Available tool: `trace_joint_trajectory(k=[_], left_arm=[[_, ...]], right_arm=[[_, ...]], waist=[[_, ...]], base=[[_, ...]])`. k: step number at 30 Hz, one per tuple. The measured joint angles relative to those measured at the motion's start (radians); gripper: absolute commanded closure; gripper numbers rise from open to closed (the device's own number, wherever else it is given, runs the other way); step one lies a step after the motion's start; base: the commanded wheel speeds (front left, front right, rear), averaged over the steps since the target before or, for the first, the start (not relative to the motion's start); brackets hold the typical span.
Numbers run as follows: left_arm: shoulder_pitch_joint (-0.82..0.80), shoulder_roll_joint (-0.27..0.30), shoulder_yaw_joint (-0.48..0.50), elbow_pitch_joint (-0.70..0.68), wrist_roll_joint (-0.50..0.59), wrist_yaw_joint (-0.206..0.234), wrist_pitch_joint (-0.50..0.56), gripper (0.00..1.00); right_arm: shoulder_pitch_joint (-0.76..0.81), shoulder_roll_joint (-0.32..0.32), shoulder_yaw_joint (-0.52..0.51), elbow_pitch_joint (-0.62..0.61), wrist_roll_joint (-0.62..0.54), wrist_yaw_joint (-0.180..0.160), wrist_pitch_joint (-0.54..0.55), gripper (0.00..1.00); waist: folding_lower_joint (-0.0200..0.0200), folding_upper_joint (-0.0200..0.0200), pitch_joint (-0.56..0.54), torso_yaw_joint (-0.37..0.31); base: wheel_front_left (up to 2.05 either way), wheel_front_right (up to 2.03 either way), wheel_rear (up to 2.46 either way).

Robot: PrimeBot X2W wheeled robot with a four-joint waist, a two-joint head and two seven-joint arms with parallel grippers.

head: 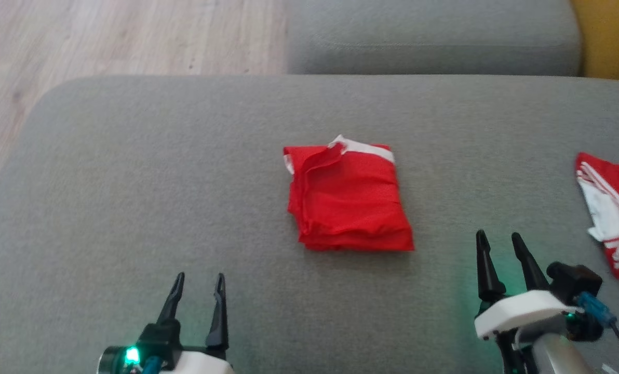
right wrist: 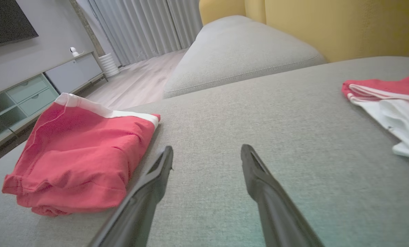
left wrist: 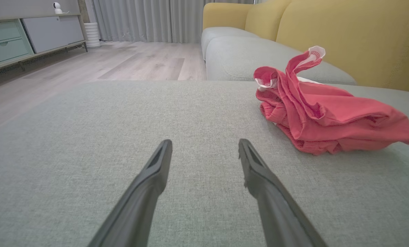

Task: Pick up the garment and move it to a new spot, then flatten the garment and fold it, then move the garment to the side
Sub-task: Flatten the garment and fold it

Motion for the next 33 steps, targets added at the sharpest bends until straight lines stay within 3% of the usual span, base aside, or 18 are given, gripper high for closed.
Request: trace_joint_trajectory(k=[1,2,9,21,33], left_arm=[[-0.001,0.0,-0.005,0.0,0.0,0.0,0.0,0.0],[-0.004,0.0,-0.015,0.0,-0.001,-0.002,0.0,0.0],[-0.046,0.002,-0.105,0.0,-0.025,-0.027,0.0,0.0],[-0.064,0.003,-0.188,-0.003,-0.081,-0.035,0.0,0.0],[-0.089,0.003,-0.249,-0.017,-0.121,-0.034,0.0,0.0]], right_arm=[[-0.004,0.0,0.005,0.001,0.012,0.0,0.0,0.01],[-0.01,0.0,0.012,0.004,0.023,0.0,0.0,1.0],[-0.211,0.0,0.056,0.106,0.064,0.0,0.0,1.0],[-0.373,-0.002,-0.007,0.296,0.023,0.0,0.0,1.0],[-0.478,-0.006,-0.078,0.36,-0.089,0.0,0.0,1.0]], waist=[[0.0,0.0,0.005,0.007],[0.0001,0.0,0.011,0.016],[0.0002,0.0,0.061,0.131],[0.0003,0.0,0.128,0.348],[0.0001,0.0,0.173,0.463]], base=[[0.0,0.0,0.0],[0.0,0.0,0.0],[0.0,0.0,0.0],[0.0,0.0,0.0],[0.0,0.0,0.0]])
